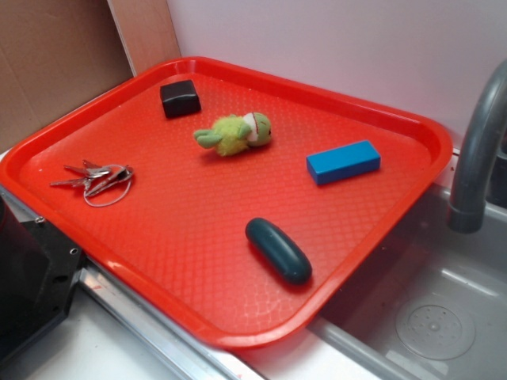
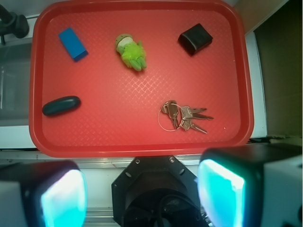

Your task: Grab the plastic pickle.

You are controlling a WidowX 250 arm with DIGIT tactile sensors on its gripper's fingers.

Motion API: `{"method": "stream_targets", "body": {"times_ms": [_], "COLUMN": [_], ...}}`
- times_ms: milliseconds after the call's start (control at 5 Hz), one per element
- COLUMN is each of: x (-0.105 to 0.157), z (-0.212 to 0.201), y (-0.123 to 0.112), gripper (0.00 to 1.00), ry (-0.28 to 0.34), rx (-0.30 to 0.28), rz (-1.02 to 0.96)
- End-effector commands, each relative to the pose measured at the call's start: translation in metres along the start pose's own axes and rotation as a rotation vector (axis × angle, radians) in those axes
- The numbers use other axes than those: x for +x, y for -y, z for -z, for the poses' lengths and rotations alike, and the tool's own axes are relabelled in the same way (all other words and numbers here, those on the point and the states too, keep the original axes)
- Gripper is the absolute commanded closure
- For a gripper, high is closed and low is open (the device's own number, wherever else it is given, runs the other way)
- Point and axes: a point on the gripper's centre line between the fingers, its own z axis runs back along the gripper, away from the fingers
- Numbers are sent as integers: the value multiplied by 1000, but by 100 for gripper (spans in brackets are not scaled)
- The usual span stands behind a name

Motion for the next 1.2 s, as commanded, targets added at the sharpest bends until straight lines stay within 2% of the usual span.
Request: {"method": "stream_targets", "body": {"times_ms": [0, 200, 400, 600, 800, 1000], "x": [0, 48, 85, 126, 133, 104], "z": [0, 6, 10, 28, 55, 62], "y": [0, -11, -19, -22, 11, 62], "gripper": [0, 0, 0, 0, 0, 0], "ry": [0, -15, -26, -70, -129, -138], "rx": [0, -10, 10, 8, 56, 17], "rz": [0, -114, -160, -26, 225, 451]}}
